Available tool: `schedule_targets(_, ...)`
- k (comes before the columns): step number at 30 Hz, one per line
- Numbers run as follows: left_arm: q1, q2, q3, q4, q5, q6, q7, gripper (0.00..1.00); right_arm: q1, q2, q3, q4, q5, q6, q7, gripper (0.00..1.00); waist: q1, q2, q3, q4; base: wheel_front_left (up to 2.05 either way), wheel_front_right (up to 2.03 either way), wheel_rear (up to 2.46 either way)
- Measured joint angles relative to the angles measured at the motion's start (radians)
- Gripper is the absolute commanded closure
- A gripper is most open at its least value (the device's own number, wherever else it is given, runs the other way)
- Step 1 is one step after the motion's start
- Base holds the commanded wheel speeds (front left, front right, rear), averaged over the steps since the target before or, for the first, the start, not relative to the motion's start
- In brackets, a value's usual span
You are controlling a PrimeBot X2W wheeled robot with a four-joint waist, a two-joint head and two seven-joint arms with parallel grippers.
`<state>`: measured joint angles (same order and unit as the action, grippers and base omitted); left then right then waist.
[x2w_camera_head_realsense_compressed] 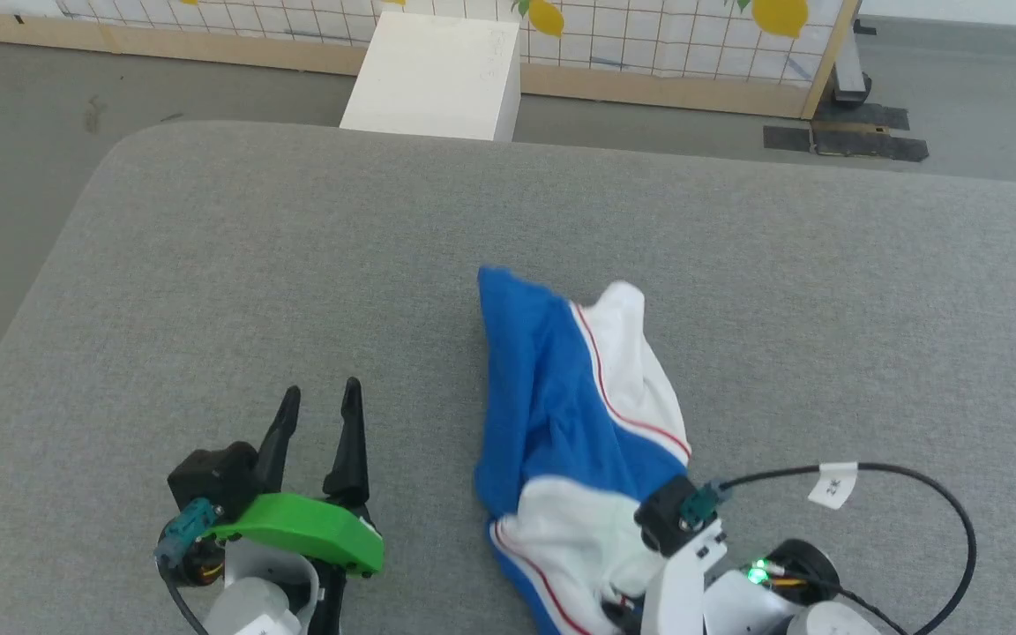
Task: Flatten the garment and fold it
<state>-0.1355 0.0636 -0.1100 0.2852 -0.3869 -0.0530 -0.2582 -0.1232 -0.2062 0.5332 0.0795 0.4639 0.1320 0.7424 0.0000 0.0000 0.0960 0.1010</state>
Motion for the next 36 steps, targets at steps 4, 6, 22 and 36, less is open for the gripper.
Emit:
schedule_targets(4, 0.001, -0.001, -0.006, 0.022, -0.001, 0.0, 0.0, 0.0, 0.016, 0.002, -0.023, -0.011, 0.017, 0.0, -0.002, 0.0, 0.0, 0.0, -0.007, 0.002, 0.0, 0.0, 0.0)
schedule_targets(6, 0.001, -0.002, -0.008, 0.031, -0.002, 0.0, 0.0, 0.0, 0.016, 0.021, -0.099, -0.028, 0.02, 0.0, -0.05, 0.0, 0.0, 0.0, -0.013, 0.001, 0.0, 0.0, 0.0)
schedule_targets(22, -0.008, 0.004, -0.03, 0.035, -0.03, -0.004, 0.07, 0.0, 0.115, 0.153, -0.667, -0.055, -0.088, 0.0, -0.341, 0.0, 0.0, 0.0001, -0.05, -0.047, 0.0, 0.0, 0.0)
schedule_targets(36, -0.578, 0.087, -0.201, 0.313, 0.045, 0.011, 0.878, 0.0, 0.041, 0.155, -0.621, -0.033, -0.083, 0.0, -0.38, 0.0, 0.0, 0.0, 0.07, -0.139, 0.0, 0.0, 0.0)
